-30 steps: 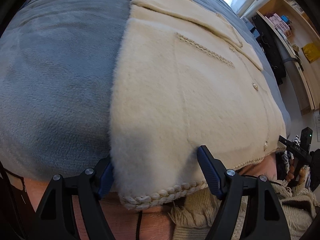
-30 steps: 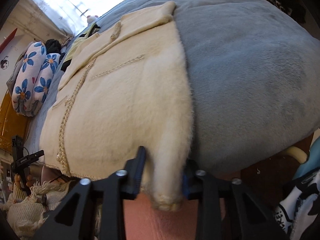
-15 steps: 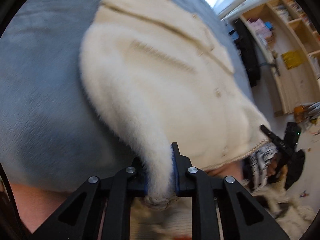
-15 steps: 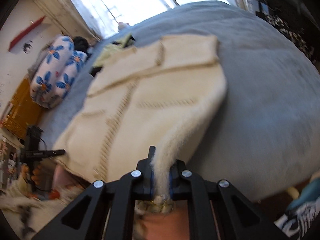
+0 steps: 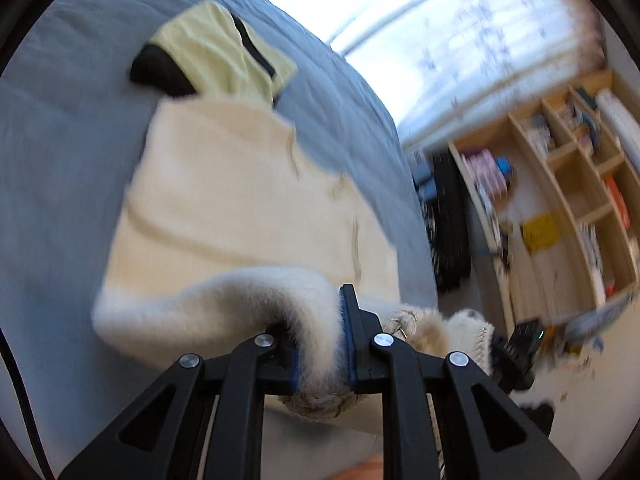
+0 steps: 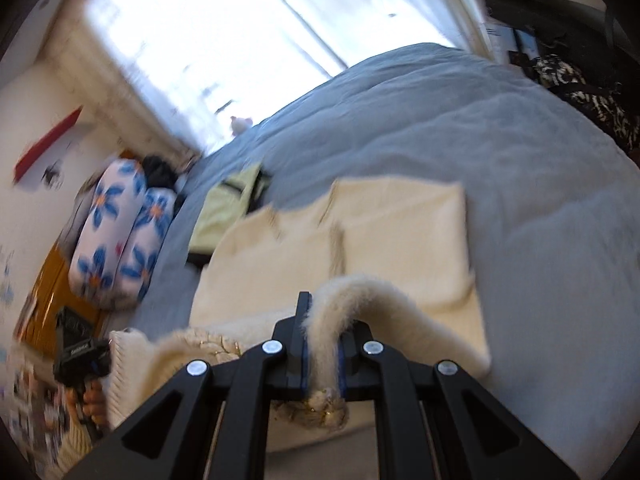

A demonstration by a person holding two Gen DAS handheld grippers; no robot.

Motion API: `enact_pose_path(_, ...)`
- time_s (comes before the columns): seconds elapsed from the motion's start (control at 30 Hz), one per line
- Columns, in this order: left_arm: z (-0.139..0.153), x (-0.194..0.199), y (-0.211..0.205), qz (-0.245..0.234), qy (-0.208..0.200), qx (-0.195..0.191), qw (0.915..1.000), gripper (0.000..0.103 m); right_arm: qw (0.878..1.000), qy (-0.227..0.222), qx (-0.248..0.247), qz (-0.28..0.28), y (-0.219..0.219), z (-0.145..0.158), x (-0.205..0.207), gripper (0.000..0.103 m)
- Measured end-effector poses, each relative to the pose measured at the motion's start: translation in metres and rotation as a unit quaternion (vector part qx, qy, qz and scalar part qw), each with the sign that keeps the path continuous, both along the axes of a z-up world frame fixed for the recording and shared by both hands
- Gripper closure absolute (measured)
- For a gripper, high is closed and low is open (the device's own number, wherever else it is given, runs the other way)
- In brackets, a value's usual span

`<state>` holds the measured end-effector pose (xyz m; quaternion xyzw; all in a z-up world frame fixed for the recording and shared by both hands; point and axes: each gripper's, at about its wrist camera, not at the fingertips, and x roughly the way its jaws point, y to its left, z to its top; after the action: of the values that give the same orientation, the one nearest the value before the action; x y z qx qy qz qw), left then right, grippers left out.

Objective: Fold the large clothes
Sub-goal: 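Lift the hem with both tools and fold it up toward the collar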

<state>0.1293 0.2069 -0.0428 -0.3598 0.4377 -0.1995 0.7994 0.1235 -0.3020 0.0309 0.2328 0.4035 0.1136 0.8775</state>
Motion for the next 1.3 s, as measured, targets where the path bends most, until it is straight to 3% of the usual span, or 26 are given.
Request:
enact_pose_path(0.17,-0.001,0.084,0.029,0.051,0.003,0.012,0.9986,0.085,0.997,0.04,-0.013,-0.064,-0.017,-0.021,0.082,0.089)
enact_pose_path(0.3,-0.047,0.134,0.035,0.038,0.075,0.016,0.9963,0.075,0.994,0.081,-0.012,-0.073,-0.031,-0.06,0.117,0.065)
enact_pose_path(0.37,-0.063,0.144,0.037,0.053,0.096,0.072,0.9914,0.044,0.993,0.095,-0.012,-0.074,-0.035,-0.078,0.125,0.062)
enact_pose_path(0.47,-0.073,0.151,0.043,0.058,0.088,0.063,0.9924,0.033,0.991,0.111,0.003,-0.07,-0.044,-0.098,0.129,0.062)
enact_pose_path(0.57,-0.077,0.159,0.052,0.066,0.083,0.064,0.9922,0.031,0.991,0.11,-0.025,-0.067,-0.044,-0.105,0.131,0.062)
enact_pose_path(0.7,-0.082,0.169,0.049,0.042,0.077,0.144,0.9857,0.031,0.989,0.104,-0.093,-0.045,-0.034,-0.11,0.144,0.062)
enact_pose_path(0.87,-0.094,0.173,0.045,-0.004,0.062,0.211,0.9755,0.031,0.985,0.105,-0.13,-0.033,-0.032,-0.123,0.17,0.062)
enact_pose_path(1.07,-0.101,0.19,0.031,-0.038,0.046,0.273,0.9602,0.031,0.984,0.114,-0.138,-0.016,-0.035,-0.139,0.194,0.062)
enact_pose_path(1.23,-0.105,0.203,0.026,-0.054,0.031,0.284,0.9569,0.031,0.988,0.11,-0.11,0.006,-0.037,-0.147,0.205,0.062)
enact_pose_path(1.3,-0.107,0.209,0.019,-0.064,0.024,0.288,0.9551,0.031,0.987,0.107,-0.119,0.014,-0.033,-0.149,0.21,0.062)
